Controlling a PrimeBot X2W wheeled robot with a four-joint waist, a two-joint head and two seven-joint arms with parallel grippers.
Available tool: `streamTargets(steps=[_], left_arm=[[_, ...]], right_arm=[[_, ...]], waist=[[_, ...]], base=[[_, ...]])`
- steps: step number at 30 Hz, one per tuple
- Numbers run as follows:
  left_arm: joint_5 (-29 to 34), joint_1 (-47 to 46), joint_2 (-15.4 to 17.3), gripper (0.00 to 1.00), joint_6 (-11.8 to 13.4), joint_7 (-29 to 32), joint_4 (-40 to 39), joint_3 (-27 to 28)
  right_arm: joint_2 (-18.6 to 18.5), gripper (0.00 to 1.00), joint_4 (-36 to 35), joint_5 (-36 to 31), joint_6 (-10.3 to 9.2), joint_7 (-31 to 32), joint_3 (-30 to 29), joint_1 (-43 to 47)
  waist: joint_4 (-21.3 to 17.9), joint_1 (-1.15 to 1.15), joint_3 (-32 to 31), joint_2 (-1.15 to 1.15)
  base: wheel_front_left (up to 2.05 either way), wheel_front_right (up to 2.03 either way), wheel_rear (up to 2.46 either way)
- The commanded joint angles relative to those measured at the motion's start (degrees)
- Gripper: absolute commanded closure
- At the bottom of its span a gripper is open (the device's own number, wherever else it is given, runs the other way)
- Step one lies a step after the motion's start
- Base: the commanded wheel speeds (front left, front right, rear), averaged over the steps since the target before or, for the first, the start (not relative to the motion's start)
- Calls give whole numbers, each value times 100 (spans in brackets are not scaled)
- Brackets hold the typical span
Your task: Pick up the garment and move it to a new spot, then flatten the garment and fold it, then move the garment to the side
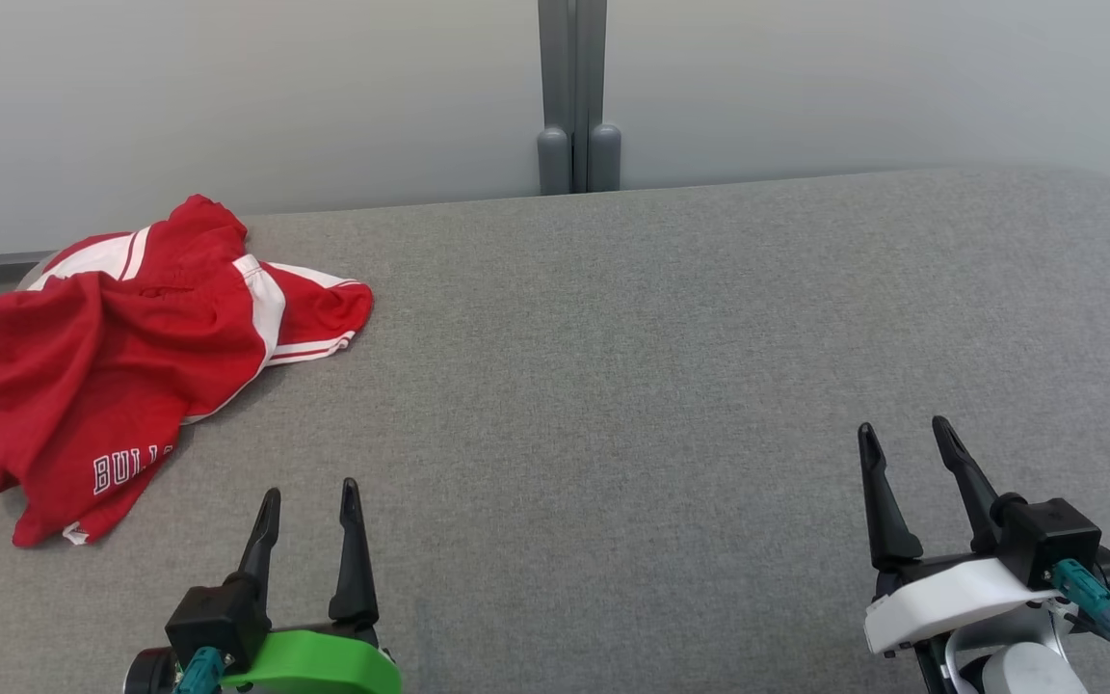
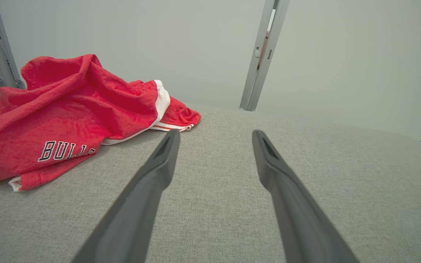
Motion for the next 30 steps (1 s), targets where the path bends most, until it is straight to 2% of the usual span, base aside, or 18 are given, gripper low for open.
streamTargets(steps=[1,8,30], left_arm=[[100,92,39,0,45,-51,2,-14],[239,112,41,0,65,-106,34,-32],[76,63,41,0,27,-105,152,1]], right_arm=[[-26,0,-34,-124,2,-52,-11,34],[-27,0,-24,-365,1,-114,-6,57],[-26,0,2,-317,1,-106,-50,45]], waist=[[2,0,-3,0],[7,0,-13,0],[39,0,-8,0]], base=[[0,0,0],[0,0,0],[0,0,0]])
